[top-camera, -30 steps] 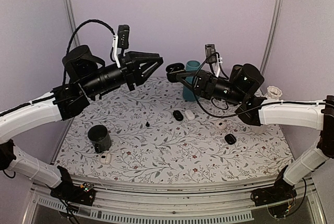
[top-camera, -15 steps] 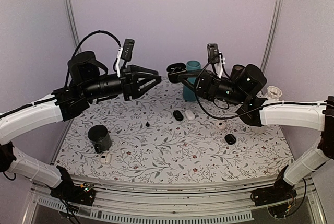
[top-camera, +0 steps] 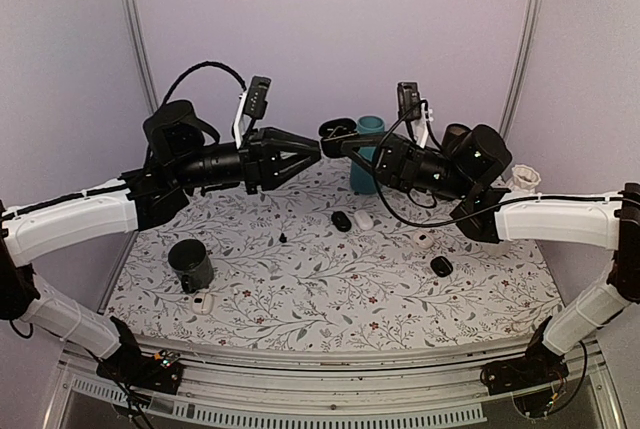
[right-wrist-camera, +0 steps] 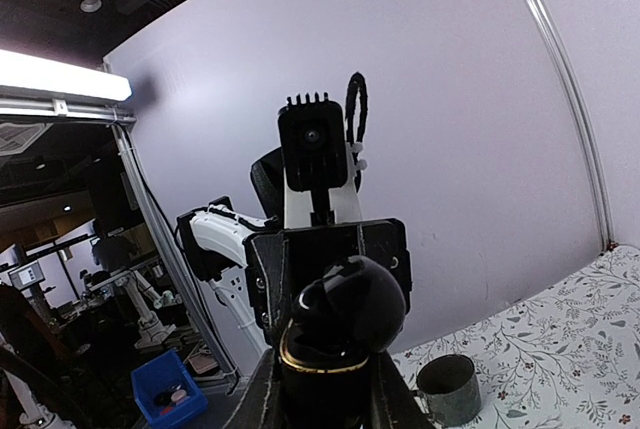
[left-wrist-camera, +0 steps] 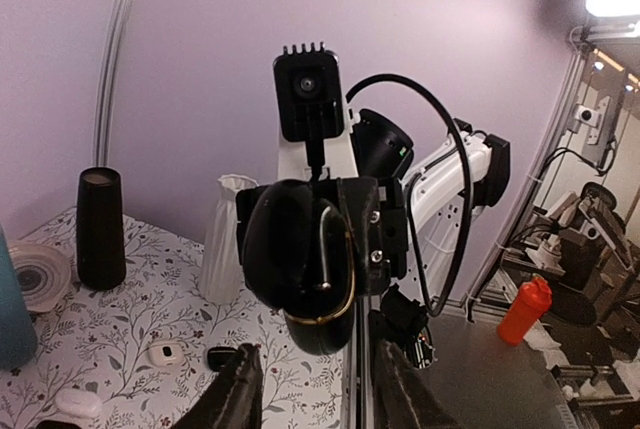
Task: Insert the wireless bluetooth earbuds into the charging case
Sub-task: Adjust the charging case.
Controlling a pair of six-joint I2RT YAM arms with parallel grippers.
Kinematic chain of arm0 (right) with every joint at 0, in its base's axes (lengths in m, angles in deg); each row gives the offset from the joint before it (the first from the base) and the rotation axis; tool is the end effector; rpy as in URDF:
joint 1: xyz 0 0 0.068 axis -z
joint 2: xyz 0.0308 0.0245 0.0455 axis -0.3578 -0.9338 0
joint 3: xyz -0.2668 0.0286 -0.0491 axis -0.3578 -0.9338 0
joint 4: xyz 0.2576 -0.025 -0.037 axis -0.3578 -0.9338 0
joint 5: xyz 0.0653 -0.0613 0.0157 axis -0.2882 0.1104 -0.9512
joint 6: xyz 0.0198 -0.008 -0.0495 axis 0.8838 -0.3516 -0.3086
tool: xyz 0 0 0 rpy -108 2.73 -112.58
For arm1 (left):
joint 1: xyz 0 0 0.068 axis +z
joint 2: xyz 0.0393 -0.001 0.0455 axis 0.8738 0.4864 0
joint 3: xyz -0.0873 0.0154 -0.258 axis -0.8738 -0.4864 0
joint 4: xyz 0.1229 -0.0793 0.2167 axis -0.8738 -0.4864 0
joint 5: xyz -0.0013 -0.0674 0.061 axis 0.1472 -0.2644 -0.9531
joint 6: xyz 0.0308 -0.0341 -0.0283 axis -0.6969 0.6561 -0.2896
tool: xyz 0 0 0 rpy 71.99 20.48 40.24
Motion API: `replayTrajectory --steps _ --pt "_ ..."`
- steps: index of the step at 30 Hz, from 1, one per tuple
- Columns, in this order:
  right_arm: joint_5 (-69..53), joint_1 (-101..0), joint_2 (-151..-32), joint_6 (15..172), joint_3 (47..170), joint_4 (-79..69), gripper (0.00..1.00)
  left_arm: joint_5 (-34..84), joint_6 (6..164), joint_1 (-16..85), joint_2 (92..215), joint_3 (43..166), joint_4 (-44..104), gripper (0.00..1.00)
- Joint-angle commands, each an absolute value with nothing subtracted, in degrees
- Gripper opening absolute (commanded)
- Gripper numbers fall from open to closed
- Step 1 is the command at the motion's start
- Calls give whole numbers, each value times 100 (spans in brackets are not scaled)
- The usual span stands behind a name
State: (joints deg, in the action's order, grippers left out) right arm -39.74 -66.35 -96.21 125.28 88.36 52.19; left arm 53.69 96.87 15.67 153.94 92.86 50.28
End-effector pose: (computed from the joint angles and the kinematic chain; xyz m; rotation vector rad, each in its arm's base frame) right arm 0.2174 0.2524 0.3511 -0.7661 1.1684 1.6254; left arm 0.2037 -0.2357 0.3738 0.8653 1.4036 -1.4015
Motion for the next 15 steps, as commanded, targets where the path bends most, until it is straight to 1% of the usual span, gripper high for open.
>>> replayTrajectory --steps 1,6,15 --pt "-3963 -6683 -9698 12591 8999 5398 3 5525 9920 1555 15529 9258 5629 38" --pt "-3912 -6693 -9716 12575 9033 5396 3 5548 9998 1516 15697 9318 5752 35" --pt "-3886 -6738 -9768 12534 9079 5321 3 5525 10128 1458 15800 9345 6034 33"
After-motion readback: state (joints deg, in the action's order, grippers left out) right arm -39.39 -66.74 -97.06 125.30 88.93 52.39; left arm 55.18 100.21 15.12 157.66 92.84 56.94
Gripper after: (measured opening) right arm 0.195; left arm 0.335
